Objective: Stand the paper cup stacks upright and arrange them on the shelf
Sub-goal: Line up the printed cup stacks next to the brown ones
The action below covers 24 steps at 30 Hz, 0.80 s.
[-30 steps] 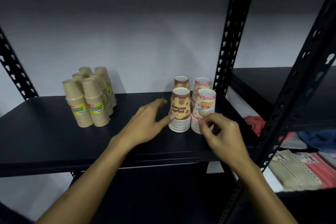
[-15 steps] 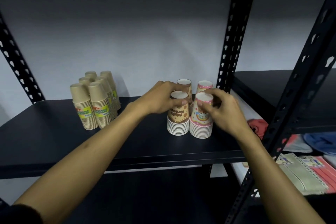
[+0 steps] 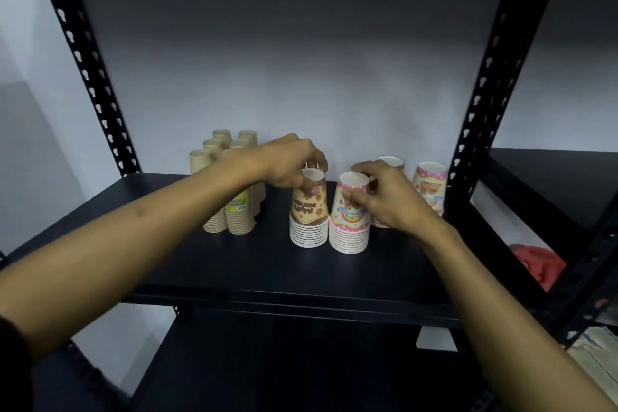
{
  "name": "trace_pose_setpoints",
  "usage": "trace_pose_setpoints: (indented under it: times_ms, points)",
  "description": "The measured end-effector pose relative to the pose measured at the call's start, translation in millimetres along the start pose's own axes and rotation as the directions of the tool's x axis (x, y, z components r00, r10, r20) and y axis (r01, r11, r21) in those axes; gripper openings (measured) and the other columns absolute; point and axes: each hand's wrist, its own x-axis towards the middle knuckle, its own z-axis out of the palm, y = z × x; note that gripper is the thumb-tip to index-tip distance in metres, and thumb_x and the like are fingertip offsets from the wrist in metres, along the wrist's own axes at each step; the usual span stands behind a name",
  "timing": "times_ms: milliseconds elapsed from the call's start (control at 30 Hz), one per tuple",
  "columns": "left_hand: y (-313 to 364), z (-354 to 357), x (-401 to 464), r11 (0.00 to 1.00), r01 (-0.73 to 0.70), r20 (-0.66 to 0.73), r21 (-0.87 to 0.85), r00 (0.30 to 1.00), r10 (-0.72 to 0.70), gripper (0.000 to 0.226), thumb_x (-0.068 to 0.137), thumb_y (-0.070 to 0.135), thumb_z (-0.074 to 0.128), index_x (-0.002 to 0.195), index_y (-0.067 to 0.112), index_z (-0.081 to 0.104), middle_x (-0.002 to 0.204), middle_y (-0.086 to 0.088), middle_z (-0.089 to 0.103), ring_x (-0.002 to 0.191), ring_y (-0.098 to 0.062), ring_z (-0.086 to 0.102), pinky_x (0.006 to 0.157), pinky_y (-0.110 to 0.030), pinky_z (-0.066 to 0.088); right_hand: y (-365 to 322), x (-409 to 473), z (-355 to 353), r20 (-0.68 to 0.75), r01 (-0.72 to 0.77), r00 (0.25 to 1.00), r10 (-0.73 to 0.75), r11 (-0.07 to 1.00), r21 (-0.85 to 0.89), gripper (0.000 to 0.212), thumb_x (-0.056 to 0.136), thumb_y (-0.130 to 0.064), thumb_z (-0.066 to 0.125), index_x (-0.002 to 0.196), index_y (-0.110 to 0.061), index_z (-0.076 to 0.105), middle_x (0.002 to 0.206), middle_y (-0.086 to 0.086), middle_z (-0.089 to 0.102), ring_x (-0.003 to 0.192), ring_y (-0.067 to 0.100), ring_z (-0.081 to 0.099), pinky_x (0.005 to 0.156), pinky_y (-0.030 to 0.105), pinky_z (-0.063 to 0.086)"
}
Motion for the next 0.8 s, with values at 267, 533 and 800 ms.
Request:
trace_pose_setpoints:
  times_ms: [267, 533, 800]
  points:
    - [-25, -19, 27, 0.989, 0.028, 0.097, 0.144, 0.994, -0.042, 0.052, 0.080, 0.035, 0.082, 0.127, 0.022, 0.062, 0.125, -0.002, 0.063, 0.101, -0.017, 0.053, 0.081, -0.030, 0.045, -11, 47, 26, 0.054, -0.033, 0.998, 0.034, 0.999, -0.021, 0.054, 0.090, -0.031, 0.069, 0.139, -0.014, 0.053, 0.138, 0.009, 0.054, 0.119, 0.028, 0.058, 0.096, 0.035, 0.047]
    - [-53, -24, 49, 0.982, 0.043, 0.126, 0.184, 0.990, -0.067, 0.051, 0.079, 0.036, 0.083, 0.123, 0.020, 0.063, 0.122, -0.002, 0.064, 0.104, -0.021, 0.059, 0.078, -0.030, 0.047, -16, 81, 43, 0.096, -0.053, 0.994, 0.053, 0.999, 0.001, 0.055, 0.091, -0.027, 0.070, 0.140, -0.012, 0.050, 0.141, 0.011, 0.052, 0.120, 0.028, 0.058, 0.093, 0.033, 0.048]
    - [-71, -24, 57, 0.979, 0.050, 0.115, 0.197, 0.991, -0.074, 0.046, 0.078, 0.035, 0.084, 0.118, 0.021, 0.065, 0.122, -0.004, 0.062, 0.100, -0.022, 0.061, 0.088, -0.040, 0.056, -13, 100, 50, 0.116, -0.056, 0.992, 0.049, 0.997, 0.057, 0.056, 0.089, -0.026, 0.074, 0.138, -0.010, 0.053, 0.140, 0.010, 0.054, 0.117, 0.028, 0.059, 0.093, 0.033, 0.049]
